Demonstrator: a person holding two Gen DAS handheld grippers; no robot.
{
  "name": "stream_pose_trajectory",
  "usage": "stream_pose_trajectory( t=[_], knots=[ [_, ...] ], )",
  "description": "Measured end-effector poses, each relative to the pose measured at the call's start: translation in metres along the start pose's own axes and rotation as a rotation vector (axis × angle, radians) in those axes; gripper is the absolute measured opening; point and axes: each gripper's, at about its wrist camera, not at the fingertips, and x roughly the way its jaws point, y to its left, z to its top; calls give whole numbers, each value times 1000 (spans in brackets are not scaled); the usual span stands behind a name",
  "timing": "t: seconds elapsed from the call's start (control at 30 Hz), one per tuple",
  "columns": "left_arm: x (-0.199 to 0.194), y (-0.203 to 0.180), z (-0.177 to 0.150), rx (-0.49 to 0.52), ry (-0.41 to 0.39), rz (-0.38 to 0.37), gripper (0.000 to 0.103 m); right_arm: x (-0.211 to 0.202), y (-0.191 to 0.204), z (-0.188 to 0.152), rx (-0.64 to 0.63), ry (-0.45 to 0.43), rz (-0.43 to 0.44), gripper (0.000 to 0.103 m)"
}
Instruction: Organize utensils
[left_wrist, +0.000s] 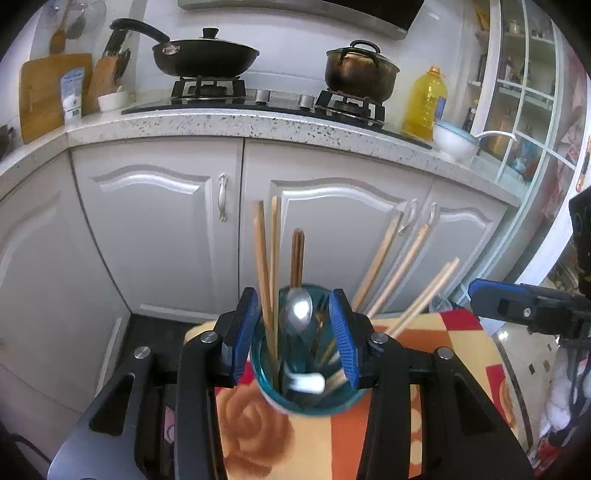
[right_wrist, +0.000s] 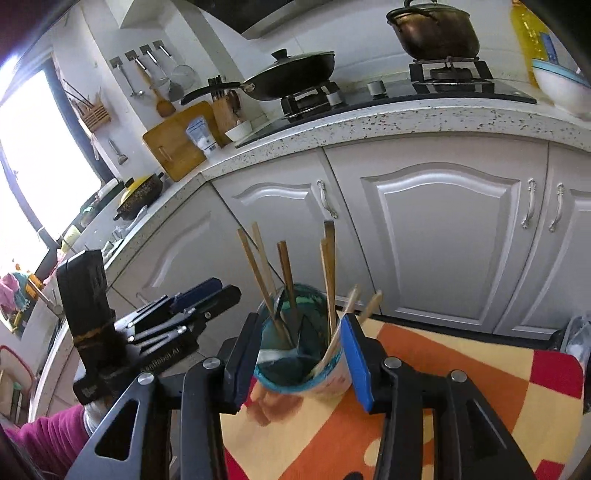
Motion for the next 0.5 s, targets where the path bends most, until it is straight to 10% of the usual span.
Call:
stream_pose_trajectory(
  t=[0.5],
  knots=[
    [-26,-19,-48,-25,88,76,49,-9,17,-63,-23,3,-172,43]
  ],
)
